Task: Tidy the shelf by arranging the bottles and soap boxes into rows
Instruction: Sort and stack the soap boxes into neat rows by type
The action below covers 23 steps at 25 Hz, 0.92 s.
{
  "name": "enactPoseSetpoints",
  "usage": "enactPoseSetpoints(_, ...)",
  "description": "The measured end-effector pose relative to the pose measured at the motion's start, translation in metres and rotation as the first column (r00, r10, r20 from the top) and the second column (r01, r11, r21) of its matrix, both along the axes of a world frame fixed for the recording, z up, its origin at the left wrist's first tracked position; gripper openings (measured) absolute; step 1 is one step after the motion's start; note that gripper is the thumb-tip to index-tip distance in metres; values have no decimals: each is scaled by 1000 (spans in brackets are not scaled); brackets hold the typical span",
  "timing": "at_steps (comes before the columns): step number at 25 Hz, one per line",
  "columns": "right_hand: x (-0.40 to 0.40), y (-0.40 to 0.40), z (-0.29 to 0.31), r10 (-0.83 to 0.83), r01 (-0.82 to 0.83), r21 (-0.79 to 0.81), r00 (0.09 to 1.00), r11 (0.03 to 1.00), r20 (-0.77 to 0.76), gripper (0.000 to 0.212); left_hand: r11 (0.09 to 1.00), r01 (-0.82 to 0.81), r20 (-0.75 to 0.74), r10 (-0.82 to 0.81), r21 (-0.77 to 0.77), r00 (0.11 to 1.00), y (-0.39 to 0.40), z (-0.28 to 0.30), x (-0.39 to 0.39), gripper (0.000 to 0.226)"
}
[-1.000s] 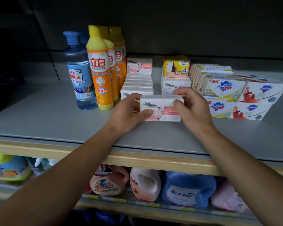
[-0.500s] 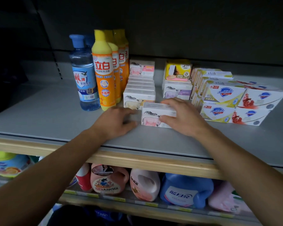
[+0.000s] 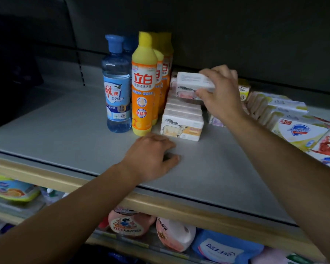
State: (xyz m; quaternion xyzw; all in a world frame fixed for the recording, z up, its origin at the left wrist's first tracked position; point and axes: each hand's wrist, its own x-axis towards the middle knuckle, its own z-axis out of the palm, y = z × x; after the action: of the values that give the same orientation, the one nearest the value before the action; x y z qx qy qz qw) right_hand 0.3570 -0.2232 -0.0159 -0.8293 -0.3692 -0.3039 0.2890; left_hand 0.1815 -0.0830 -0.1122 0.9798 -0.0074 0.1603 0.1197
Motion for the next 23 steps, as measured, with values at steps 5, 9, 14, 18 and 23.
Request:
enactPoseSetpoints(5, 60, 56, -6, -179, 175, -145, 984, 974, -15, 47, 1000, -25, -31, 25, -2, 999, 2, -2, 4, 58)
enactPoseSetpoints(9, 85, 75, -18, -259, 260, -241, 965, 935, 36, 38, 999, -38, -40, 38, 7, 998, 3, -3, 6, 55)
enactPoseSetpoints(14, 86, 72, -18, -220, 214, -282, 975, 935, 8, 37, 999, -41, -47, 40, -8, 998, 4, -3, 7, 53)
enactPoseSetpoints(18, 60, 51, -15, -127, 131, -3, 951, 991, -281, 43, 999, -50, -57, 49, -17, 997, 3, -4, 7, 52)
enactPoseSetpoints(23, 5, 21, -44, 533, 124, 628, 418, 769, -735, 41, 999, -44, -81, 42, -26, 996, 4, -3, 9, 54)
